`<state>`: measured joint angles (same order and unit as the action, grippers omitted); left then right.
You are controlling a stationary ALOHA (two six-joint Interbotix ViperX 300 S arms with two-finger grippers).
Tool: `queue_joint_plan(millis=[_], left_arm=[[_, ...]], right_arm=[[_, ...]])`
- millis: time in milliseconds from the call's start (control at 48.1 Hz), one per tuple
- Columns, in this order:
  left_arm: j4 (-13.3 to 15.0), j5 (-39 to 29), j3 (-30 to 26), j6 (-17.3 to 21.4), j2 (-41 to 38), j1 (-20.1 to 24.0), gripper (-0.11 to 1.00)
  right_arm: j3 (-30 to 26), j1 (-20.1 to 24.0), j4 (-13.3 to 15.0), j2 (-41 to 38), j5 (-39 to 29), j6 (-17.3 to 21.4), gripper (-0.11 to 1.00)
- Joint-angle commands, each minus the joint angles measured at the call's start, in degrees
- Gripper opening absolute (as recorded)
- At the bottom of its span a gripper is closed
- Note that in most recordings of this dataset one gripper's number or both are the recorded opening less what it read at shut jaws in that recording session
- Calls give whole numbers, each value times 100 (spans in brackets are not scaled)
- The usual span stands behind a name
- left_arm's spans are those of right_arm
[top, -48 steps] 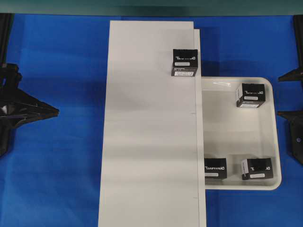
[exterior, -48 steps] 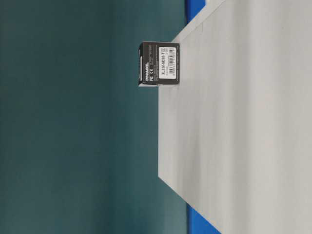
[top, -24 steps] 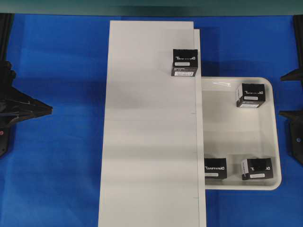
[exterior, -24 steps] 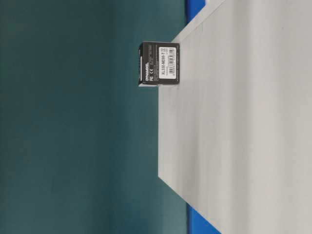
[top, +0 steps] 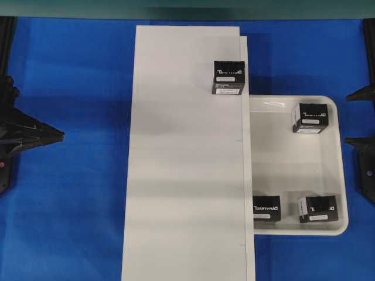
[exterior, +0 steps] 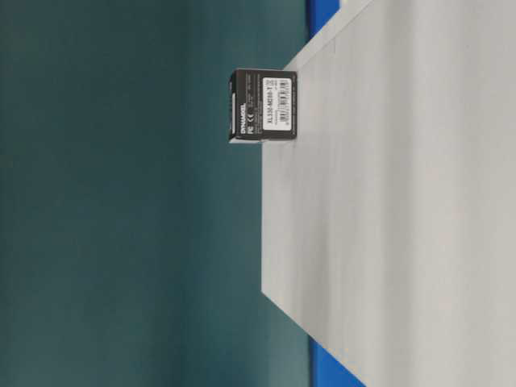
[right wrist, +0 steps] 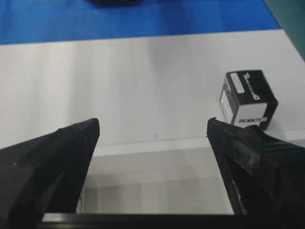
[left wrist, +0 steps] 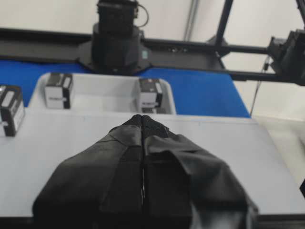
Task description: Place the box from the white plastic tray onto the white base.
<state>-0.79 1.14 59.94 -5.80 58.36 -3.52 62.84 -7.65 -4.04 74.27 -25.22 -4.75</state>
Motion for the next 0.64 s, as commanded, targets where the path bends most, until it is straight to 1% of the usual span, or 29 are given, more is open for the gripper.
queue_joint_plan(millis=[0, 624], left_arm=[[-18, 26, -62, 0, -9, -9, -7], [-18, 26, 62, 0, 132, -9, -7]], right_arm=[[-26, 0, -26, -18, 62, 9, 99], [0, 0, -26, -18, 62, 0, 99]])
